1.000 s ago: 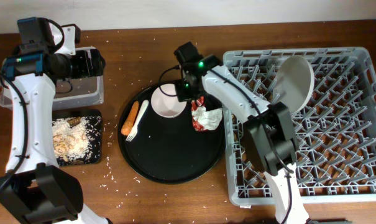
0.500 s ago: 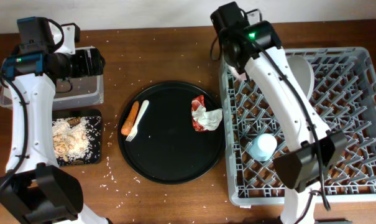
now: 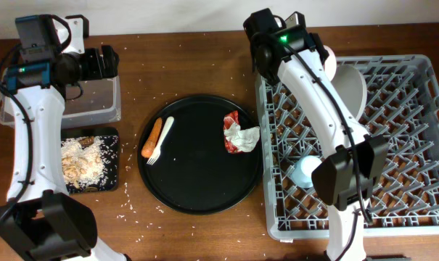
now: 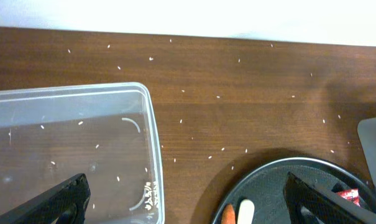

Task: Sort waste into correct bins and load items into the dishwasher rack
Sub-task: 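Lift the pink bowl and carry it over the rack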

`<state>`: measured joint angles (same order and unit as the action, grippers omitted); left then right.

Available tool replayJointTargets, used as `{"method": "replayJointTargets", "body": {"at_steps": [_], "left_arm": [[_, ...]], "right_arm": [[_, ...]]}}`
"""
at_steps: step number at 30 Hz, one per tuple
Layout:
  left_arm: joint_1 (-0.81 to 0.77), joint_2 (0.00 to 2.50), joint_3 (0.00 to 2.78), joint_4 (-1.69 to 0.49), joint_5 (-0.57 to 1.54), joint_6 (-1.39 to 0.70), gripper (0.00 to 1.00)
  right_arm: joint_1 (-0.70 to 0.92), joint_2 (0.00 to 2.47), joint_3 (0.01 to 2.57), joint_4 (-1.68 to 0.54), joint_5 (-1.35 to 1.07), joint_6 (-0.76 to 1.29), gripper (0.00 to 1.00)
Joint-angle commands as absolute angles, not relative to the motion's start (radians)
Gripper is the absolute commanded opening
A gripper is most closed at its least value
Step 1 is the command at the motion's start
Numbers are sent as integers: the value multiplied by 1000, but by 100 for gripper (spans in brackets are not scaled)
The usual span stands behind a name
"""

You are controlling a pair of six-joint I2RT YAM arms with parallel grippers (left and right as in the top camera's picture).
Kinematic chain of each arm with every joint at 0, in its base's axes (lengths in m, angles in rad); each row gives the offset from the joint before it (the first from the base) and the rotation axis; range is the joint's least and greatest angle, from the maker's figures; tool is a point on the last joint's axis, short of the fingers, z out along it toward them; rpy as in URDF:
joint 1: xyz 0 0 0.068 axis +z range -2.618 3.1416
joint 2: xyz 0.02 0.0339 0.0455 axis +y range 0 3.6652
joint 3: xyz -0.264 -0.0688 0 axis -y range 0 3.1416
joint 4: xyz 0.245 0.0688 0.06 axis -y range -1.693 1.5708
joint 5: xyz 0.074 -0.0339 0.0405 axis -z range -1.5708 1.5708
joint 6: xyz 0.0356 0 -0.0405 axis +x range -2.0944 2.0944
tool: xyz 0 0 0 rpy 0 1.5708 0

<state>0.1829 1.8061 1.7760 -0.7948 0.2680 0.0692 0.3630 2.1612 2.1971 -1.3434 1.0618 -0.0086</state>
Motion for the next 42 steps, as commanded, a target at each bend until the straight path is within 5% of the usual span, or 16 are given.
{"method": "replayJointTargets", "body": {"at_steps": [1, 11, 21, 34, 40, 42], "left_arm": [[185, 1782, 1782, -768, 265, 64, 99], [185, 1782, 1782, -767, 265, 64, 99], [185, 1782, 1782, -767, 265, 64, 99], [185, 1782, 1782, -767, 265, 64, 99], [185, 1782, 1782, -767, 265, 64, 99], [185, 1782, 1782, -767, 265, 64, 99]], "right_arm": [[376, 2189, 2194, -1346, 1104, -45, 4], [414, 2236, 2143, -1326, 1067, -14, 4], [420, 2300, 2140, -1322, 1287, 42, 5], [485, 2300, 2136, -1320, 1158, 42, 6], [493, 2300, 2136, -1339, 1155, 65, 13], [493, 2293, 2138, -1349, 1155, 183, 24]]}}
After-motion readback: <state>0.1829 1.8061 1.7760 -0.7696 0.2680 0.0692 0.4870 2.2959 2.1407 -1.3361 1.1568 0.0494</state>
